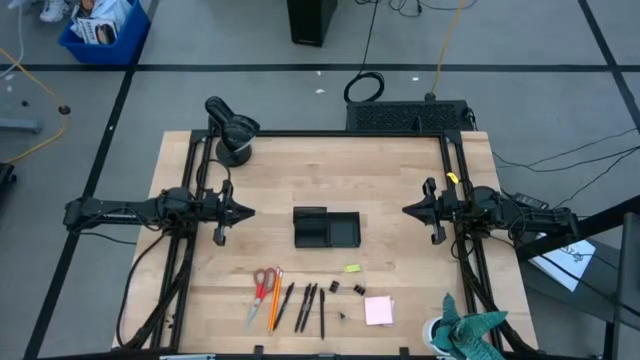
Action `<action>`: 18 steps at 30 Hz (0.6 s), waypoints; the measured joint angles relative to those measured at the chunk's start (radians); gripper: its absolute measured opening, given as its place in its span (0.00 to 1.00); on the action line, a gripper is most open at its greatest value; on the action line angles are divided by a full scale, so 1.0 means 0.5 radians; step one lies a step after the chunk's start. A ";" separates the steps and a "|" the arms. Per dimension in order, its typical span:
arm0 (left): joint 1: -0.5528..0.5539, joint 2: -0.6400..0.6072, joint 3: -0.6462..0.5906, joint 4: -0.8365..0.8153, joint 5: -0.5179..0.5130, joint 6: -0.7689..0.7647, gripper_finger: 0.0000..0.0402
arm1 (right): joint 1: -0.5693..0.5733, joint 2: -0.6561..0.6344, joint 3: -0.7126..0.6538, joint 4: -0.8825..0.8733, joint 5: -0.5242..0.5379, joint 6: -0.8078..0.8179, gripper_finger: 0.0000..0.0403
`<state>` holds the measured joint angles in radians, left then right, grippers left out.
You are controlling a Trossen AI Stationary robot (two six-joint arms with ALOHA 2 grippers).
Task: Pick and place office supplies into organizer
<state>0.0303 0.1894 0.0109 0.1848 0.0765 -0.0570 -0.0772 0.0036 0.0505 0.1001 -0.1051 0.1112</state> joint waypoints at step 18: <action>0.000 0.000 0.000 0.000 -0.001 0.003 0.09 | 0.001 0.000 0.000 0.000 0.000 0.014 0.00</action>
<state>0.0303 0.1894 0.0109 0.1848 0.0761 -0.0556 -0.0769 0.0036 0.0505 0.1001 -0.1051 0.1181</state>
